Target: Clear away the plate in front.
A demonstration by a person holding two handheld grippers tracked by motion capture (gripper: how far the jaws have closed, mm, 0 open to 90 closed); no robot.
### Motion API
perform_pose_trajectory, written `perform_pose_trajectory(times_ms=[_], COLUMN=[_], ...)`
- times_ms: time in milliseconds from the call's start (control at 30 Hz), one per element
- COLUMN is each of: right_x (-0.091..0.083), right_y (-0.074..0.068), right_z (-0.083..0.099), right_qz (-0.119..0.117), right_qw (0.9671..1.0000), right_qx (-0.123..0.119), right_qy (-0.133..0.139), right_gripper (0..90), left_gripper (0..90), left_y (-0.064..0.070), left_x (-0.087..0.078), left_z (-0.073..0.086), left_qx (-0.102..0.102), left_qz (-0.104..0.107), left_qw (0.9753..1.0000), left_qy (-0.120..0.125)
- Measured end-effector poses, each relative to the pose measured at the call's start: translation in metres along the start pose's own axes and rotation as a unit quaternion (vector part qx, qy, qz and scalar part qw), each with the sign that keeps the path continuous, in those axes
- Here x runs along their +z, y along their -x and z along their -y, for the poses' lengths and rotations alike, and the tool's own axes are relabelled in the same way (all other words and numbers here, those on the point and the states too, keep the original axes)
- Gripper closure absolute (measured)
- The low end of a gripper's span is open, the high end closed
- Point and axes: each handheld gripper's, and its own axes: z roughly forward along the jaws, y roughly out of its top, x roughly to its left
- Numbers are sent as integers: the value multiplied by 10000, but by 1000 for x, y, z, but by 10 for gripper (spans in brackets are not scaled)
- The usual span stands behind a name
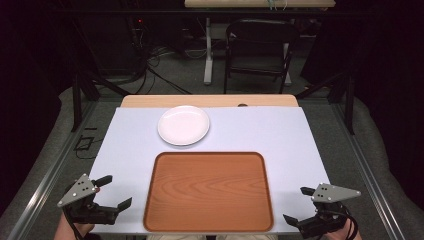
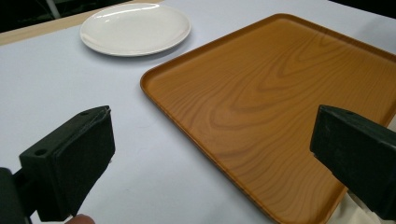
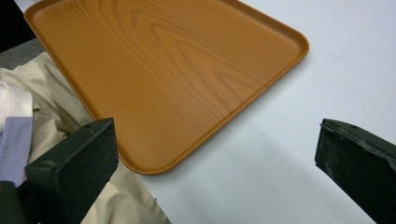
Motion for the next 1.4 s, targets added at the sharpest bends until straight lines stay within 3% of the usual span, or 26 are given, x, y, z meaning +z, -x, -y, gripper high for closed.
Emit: perform_pose_trajectory(times_ms=[533,900,1267,1400], right_x=[1,1,2,2], right_y=[-1,-1,-1,-1], right_z=[-1,-1,-1,-1], right_qz=[-14,6,-14,-20], right_qw=[10000,10000,10000,10000], right_qx=[-24,-49,-56,-47], right_qy=[-18,-33,-37,-41], right_gripper=[0,0,0,0], left_gripper=[0,0,1,1], left_y=[0,13,19,19], left_x=[-2,4,12,15], left_z=[0,-10,-18,-20], left_qx=[7,-3,-289,-508], left_qz=[-102,-183,-156,-63], left_qw=[9999,9997,9992,9982], left_qy=[50,133,208,323])
